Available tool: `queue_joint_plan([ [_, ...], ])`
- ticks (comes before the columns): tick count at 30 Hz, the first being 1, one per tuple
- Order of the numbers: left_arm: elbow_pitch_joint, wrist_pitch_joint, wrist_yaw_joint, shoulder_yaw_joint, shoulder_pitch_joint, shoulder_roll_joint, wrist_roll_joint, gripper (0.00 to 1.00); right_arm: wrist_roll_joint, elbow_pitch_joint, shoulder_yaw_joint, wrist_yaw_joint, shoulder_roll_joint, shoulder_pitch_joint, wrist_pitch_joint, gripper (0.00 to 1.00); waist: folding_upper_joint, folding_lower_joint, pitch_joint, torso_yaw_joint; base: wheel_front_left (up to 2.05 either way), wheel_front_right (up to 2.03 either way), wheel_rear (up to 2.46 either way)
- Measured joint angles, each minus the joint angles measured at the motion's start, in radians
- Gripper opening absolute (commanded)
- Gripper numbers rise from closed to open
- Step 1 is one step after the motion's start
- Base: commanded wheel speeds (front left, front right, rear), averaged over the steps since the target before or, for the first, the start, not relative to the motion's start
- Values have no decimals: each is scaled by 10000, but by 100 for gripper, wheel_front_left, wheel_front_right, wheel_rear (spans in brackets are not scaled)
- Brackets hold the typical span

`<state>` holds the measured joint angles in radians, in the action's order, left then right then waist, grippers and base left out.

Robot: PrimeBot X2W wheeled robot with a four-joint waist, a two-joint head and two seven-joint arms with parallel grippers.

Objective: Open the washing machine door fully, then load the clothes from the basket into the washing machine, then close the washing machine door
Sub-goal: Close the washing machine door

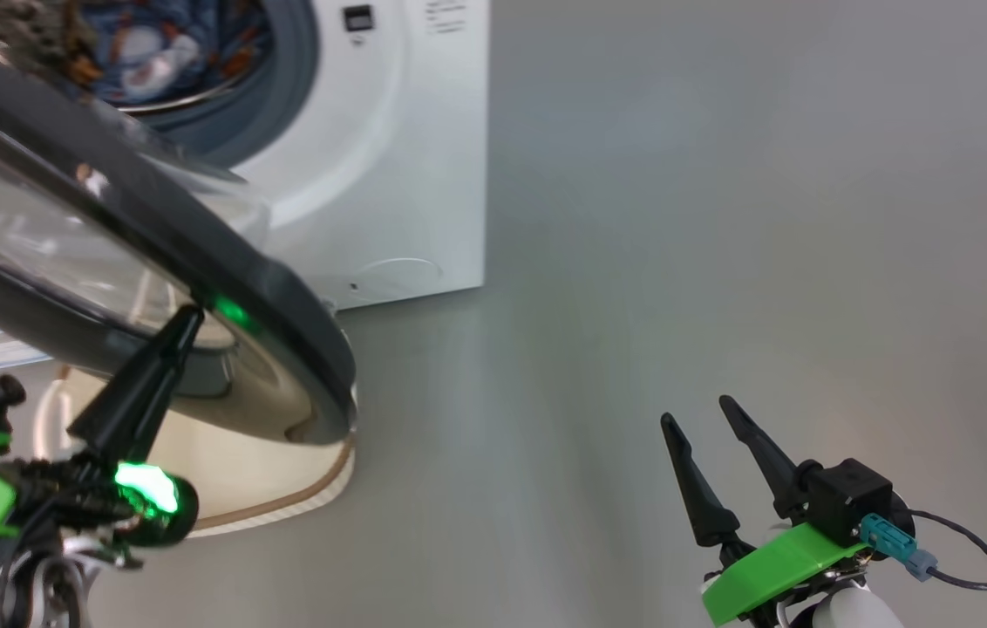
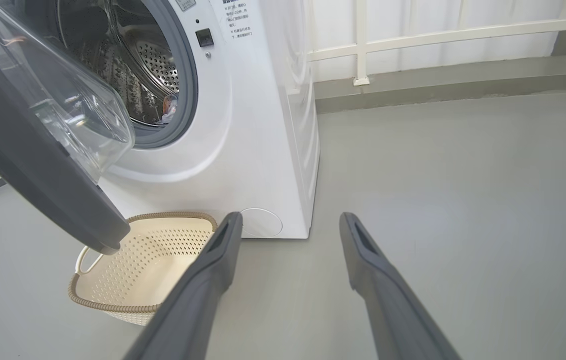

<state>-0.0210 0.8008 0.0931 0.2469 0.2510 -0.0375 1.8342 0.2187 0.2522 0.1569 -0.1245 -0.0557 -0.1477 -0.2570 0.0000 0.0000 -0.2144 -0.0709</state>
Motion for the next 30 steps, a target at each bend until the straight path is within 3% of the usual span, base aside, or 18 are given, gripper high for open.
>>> queue_joint_plan([
  [19, 1741, -1467, 276, 75, 2138, 54, -424, 0, 136, -186, 27, 0, 12, -182, 2, 100, 0, 0, -638, -1492, 0, 0, 0],
  [30, 1607, -1883, 305, 418, 1764, 75, -980, 0, 148, -88, -77, 0, 12, -170, 2, 100, 0, 0, -140, -1365, 0, 0, 0],
])
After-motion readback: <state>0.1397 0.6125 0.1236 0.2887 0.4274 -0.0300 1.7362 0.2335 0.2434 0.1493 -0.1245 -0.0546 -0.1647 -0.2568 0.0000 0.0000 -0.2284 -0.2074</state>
